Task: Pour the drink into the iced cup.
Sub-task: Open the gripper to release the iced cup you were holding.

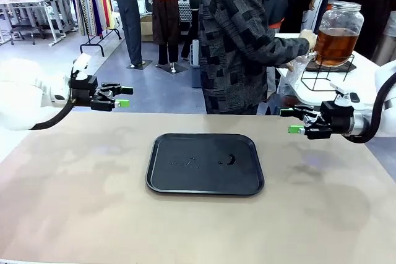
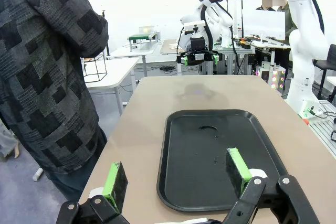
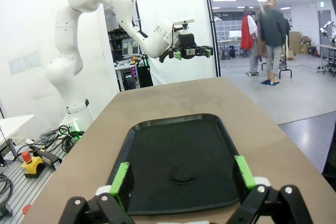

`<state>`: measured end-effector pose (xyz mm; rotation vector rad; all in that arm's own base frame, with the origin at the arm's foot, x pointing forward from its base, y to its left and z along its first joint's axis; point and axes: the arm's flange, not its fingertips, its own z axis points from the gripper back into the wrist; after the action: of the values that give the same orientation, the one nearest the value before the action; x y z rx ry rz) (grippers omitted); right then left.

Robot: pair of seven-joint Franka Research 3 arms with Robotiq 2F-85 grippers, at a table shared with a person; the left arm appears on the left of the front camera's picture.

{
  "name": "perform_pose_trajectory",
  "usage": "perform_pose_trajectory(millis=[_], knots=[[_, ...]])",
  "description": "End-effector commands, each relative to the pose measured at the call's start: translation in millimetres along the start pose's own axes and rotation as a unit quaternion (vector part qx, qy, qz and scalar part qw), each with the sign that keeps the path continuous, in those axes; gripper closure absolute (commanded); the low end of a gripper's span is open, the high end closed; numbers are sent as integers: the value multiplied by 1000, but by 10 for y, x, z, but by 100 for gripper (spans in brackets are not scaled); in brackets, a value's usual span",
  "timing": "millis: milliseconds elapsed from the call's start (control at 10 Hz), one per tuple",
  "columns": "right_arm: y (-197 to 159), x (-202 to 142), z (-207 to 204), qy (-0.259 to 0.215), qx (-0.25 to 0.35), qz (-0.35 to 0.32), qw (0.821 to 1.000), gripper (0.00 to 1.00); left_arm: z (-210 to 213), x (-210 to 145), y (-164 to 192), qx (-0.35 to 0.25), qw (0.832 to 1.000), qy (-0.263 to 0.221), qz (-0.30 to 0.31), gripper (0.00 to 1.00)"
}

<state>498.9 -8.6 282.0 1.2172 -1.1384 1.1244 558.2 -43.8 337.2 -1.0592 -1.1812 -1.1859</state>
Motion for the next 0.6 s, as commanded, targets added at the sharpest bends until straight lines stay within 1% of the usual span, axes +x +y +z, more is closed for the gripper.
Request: perform_pose_trajectory(millis=[0, 500], knots=[[14, 20, 5, -5, 3, 1, 1000, 0, 1, 12, -5, 0, 1000, 0, -1, 0], [14, 20, 5, -5, 3, 1, 1000, 0, 1, 12, -5, 0, 1000, 0, -1, 0]])
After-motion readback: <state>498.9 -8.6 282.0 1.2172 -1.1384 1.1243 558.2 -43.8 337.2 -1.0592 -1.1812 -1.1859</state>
